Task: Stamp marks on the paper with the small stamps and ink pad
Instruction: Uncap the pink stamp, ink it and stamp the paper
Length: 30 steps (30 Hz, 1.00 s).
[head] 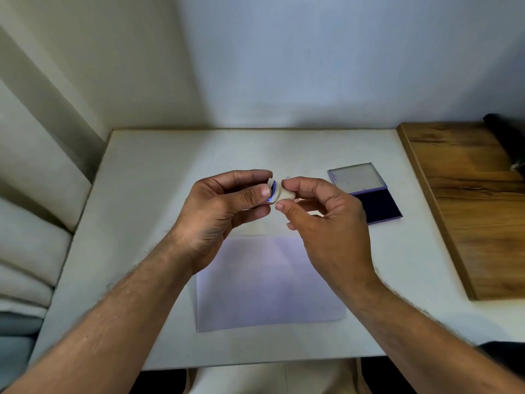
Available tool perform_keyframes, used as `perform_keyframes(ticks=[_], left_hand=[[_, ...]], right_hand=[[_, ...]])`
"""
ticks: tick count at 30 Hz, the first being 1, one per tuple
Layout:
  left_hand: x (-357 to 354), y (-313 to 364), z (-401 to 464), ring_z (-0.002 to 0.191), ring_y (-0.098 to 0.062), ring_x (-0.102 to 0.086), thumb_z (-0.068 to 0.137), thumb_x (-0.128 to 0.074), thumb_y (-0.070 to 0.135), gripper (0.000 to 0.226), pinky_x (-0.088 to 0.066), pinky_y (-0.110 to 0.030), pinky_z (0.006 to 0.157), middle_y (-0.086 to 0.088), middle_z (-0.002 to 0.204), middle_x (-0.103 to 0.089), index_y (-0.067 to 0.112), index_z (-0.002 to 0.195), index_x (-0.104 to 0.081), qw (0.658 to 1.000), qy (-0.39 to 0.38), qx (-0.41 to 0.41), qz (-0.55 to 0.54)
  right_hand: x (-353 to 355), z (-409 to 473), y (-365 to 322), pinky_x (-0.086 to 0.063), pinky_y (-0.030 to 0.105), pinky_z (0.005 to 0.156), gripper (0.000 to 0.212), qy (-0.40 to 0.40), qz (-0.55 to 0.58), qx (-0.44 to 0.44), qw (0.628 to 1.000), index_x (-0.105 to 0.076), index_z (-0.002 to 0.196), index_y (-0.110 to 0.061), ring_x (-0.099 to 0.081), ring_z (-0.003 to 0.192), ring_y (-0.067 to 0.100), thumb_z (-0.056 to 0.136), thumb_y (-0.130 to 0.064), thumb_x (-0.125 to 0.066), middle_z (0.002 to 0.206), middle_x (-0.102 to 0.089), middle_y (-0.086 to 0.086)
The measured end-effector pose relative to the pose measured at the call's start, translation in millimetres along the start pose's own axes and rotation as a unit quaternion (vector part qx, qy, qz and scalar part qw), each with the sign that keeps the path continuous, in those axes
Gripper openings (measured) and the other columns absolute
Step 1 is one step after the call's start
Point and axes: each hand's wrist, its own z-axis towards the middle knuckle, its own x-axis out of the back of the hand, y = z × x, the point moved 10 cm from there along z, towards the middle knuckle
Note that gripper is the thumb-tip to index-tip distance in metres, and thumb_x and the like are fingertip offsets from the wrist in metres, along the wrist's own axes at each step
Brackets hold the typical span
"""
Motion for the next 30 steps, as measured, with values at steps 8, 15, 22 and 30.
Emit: perform_keyframes(ticks=[8, 15, 22, 30], left_hand=[[4, 2, 0, 0.091, -0.028, -0.073, 0.065, -0.076, 0.012, 0.035, -0.058, -0.03, 0.077, -0.016, 0.098, -0.075, 0.007, 0.1, -0.074, 0.999, -0.018, -0.002, 0.046], [3, 8, -1, 0.081, -0.022, -0.072, 0.06, -0.079, 0.013, 0.029, -0.058, -0.027, 0.072, -0.012, 0.087, -0.075, 0.015, 0.088, -0.078, 0.996, -0.016, -0.04, 0.077], [-1, 16, -3, 0.077, -0.018, -0.073, 0.059, -0.08, 0.016, 0.027, -0.059, -0.027, 0.072, -0.004, 0.083, -0.078, 0.018, 0.086, -0.077, 0.99, 0.007, -0.082, 0.113], [13, 14, -3, 0.091, -0.019, -0.075, 0.075, -0.078, 0.007, 0.034, -0.059, -0.028, 0.081, -0.002, 0.094, -0.079, 0.014, 0.108, -0.073, 0.988, 0.081, -0.077, 0.106]], right_hand=[[2, -3, -8, -0.058, 0.018, 0.074, 0.024, -0.006, 0.011, 0.026, 1.0, -0.077, 0.098, -0.025, -0.072, 0.076, 0.004, 0.077, -0.013, -0.081, 0.088, -0.077, -0.014], [-8, 6, 11, -0.061, 0.03, 0.069, 0.023, -0.061, 0.177, -0.07, 0.98, -0.077, 0.093, -0.012, -0.073, 0.068, 0.02, 0.078, 0.005, -0.073, 0.079, -0.078, 0.003], [-19, 2, 28, -0.061, 0.031, 0.069, 0.016, -0.079, 0.291, -0.175, 0.937, -0.075, 0.095, -0.006, -0.071, 0.067, 0.023, 0.084, 0.002, -0.067, 0.076, -0.075, 0.012], [1, 14, 31, -0.061, 0.033, 0.07, 0.013, -0.006, 0.291, -0.166, 0.942, -0.071, 0.095, -0.002, -0.071, 0.073, 0.026, 0.082, -0.001, -0.072, 0.077, -0.072, 0.015]])
